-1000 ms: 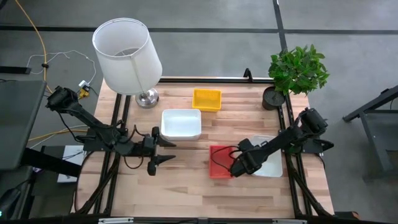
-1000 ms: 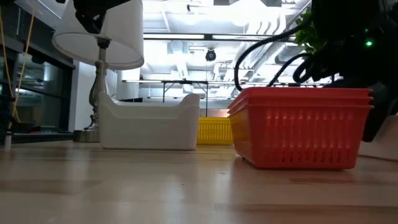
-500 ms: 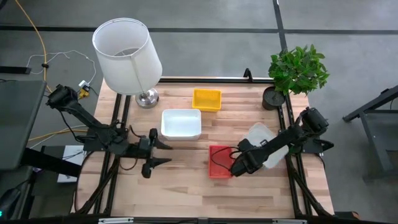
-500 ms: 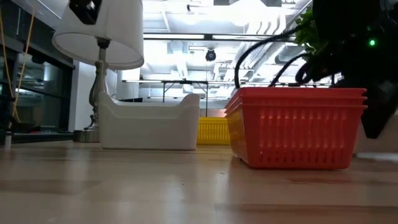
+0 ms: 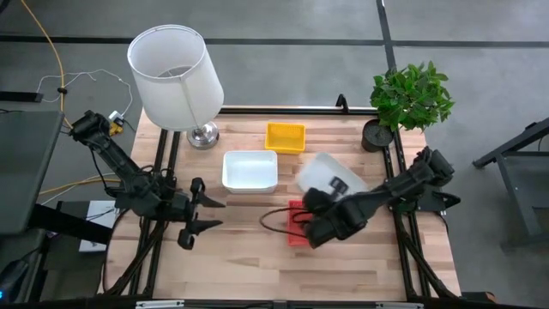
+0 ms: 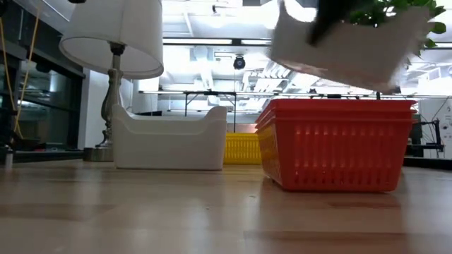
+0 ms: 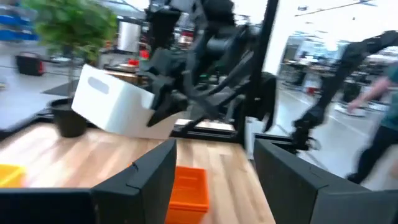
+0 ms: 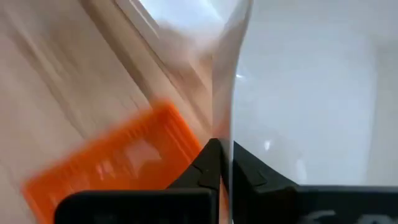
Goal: Stack baskets by color
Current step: Stack the bottom white bin on the top white bin
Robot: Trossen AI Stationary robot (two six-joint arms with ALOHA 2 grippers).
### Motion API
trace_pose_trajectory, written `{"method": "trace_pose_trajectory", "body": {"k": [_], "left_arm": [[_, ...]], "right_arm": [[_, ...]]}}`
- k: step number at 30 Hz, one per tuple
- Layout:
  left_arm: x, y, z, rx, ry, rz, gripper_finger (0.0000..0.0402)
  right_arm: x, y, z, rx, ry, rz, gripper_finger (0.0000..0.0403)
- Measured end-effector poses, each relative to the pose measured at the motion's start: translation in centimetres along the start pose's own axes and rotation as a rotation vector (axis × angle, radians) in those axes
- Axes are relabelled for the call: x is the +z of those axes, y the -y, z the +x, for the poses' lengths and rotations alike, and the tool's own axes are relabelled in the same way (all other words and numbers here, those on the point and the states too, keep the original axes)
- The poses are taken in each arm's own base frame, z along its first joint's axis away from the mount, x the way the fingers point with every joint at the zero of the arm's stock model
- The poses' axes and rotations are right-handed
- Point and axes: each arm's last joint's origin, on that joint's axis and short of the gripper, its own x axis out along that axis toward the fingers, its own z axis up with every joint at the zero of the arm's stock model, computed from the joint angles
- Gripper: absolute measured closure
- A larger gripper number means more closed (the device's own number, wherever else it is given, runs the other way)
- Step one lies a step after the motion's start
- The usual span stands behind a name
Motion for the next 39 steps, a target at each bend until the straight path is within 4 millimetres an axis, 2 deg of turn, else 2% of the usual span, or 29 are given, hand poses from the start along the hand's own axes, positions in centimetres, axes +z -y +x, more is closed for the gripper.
{"method": "trace_pose_trajectory", "body": {"k": [6, 9, 14, 21, 30, 34, 39], "left_arm": [[-0.2, -0.1, -0.1, 0.101, 0.002, 0.034, 0.0197], [-0.2, -0.1, 0.0, 0.098, 0.001, 0.040, 0.0197], [-0.2, 0.0, 0.0, 0.079, -0.004, 0.043, 0.0197], [-0.2, 0.0, 0.0, 0.072, -0.005, 0.057, 0.0197], [-0.2, 0.0, 0.0, 0.071, -0.004, 0.059, 0.0197], [-0.2, 0.0, 0.0, 0.071, -0.002, 0.057, 0.0197], [-0.2, 0.0, 0.0, 0.070, -0.002, 0.056, 0.0197]], "right_arm": [[4.2, -2.1, 0.6, 0.110, 0.181, -0.156, 0.0403], [5.9, -2.8, 1.9, 0.149, 0.196, -0.212, 0.0403], [8.3, -3.5, 3.9, 0.120, 0.212, -0.304, 0.0403], [10.2, -4.8, 5.0, 0.137, 0.290, -0.383, 0.0403], [11.3, -6.4, 6.0, 0.218, 0.399, -0.452, 0.0403], [11.8, -6.9, 7.5, 0.284, 0.399, -0.492, 0.0403], [12.5, -6.6, 9.1, 0.261, 0.413, -0.536, 0.0403]]}}
